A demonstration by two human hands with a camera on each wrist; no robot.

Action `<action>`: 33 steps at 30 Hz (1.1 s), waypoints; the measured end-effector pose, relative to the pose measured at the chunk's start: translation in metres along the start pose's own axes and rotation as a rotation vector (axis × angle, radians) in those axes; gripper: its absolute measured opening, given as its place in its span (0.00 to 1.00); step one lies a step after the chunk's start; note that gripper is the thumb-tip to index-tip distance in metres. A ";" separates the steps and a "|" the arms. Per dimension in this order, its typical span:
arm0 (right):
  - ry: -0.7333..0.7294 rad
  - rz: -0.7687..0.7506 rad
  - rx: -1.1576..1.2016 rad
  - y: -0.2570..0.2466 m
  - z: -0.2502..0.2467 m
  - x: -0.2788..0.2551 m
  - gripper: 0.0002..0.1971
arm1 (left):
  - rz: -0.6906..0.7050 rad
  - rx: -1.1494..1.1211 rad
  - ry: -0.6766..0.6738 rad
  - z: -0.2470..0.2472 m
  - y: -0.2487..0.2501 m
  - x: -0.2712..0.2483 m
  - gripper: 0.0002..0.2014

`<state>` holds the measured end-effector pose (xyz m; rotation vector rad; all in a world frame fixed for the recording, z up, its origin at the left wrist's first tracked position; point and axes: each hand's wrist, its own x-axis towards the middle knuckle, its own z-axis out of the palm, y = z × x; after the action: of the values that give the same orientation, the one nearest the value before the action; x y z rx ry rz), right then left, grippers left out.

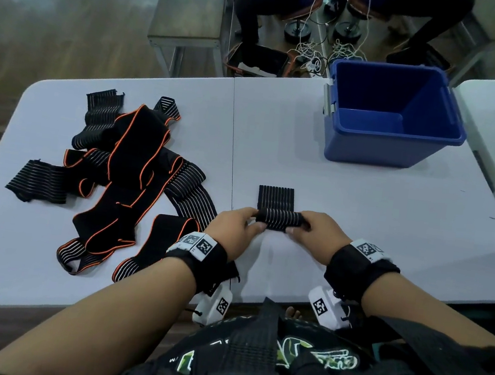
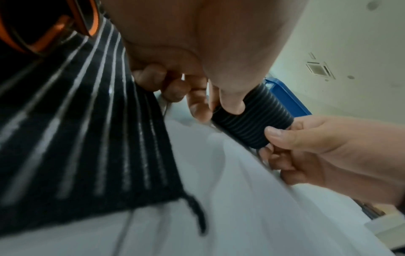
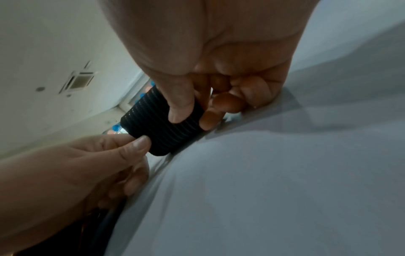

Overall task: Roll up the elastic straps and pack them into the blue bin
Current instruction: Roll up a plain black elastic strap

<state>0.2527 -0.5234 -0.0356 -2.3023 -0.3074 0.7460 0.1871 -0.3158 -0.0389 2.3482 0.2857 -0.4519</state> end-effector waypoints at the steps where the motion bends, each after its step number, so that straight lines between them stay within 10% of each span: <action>1: 0.007 0.018 0.028 -0.001 0.001 0.002 0.07 | -0.027 -0.028 0.004 0.000 0.002 0.002 0.16; 11: 0.037 0.105 0.004 -0.015 0.001 0.012 0.29 | -0.214 -0.047 -0.041 -0.009 0.019 0.019 0.26; 16: 0.085 0.157 -0.079 -0.015 -0.001 0.014 0.33 | -0.260 -0.143 0.164 -0.011 0.013 0.015 0.19; 24: 0.254 0.153 0.157 -0.010 -0.003 0.005 0.08 | -0.198 -0.235 0.197 -0.006 0.032 0.018 0.11; 33: 0.496 0.263 0.287 0.049 -0.059 -0.017 0.10 | -0.105 -0.275 0.064 0.045 0.105 0.061 0.06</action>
<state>0.2743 -0.5985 -0.0261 -2.1807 0.3132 0.2922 0.2666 -0.4181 -0.0296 2.0873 0.4727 -0.3627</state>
